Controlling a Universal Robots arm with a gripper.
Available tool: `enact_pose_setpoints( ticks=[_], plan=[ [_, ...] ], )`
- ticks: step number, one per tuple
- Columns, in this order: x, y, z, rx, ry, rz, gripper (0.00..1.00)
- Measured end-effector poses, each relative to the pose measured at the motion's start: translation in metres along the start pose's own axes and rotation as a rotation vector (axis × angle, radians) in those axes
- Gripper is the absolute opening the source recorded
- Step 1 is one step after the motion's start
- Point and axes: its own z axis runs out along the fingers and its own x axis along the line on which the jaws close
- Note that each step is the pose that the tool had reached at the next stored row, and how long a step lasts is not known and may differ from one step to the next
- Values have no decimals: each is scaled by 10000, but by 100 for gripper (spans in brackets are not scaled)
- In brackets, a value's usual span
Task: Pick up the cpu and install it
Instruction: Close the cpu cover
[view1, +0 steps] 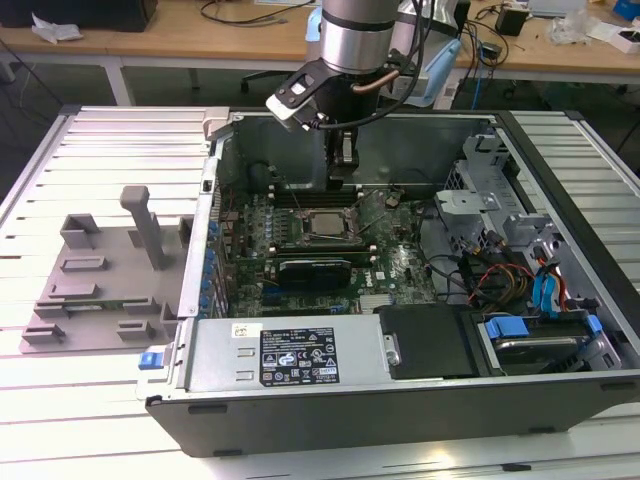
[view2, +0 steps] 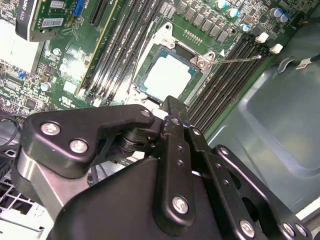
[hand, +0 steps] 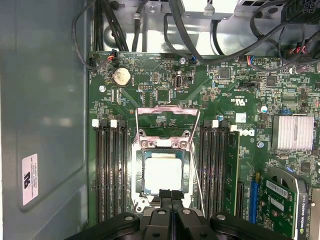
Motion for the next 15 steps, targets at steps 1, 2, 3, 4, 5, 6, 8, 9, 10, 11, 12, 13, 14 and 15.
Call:
enact_pose_setpoints(
  ticks=[1, 2, 3, 4, 5, 6, 8, 9, 10, 11, 12, 13, 14, 15],
  plan=[
    [0, 0, 0, 0, 1, 0, 11],
    [0, 0, 0, 0, 2, -1, 11],
    [0, 5, 0, 0, 2, -3, 11],
    [-1, 14, -1, 0, 2, -1, 11],
    [-1, 44, -2, 0, 1, -1, 11],
    [-1, 78, -4, 1, 0, 0, 11],
    [-2, 158, -6, 1, 2, -2, 11],
    [-3, 186, -6, 0, 2, -1, 11],
    [-3, 214, -7, 0, 2, 1, 11],
    [-3, 333, -11, 0, 1, 0, 11],
    [-3, 415, -11, 3, 1, -2, 11],
    [-1, 508, -7, 9, 2, -5, 11],
    [3, 580, -4, 14, 2, -11, 11],
    [7, 631, -2, 18, 1, -18, 11]
  ],
)
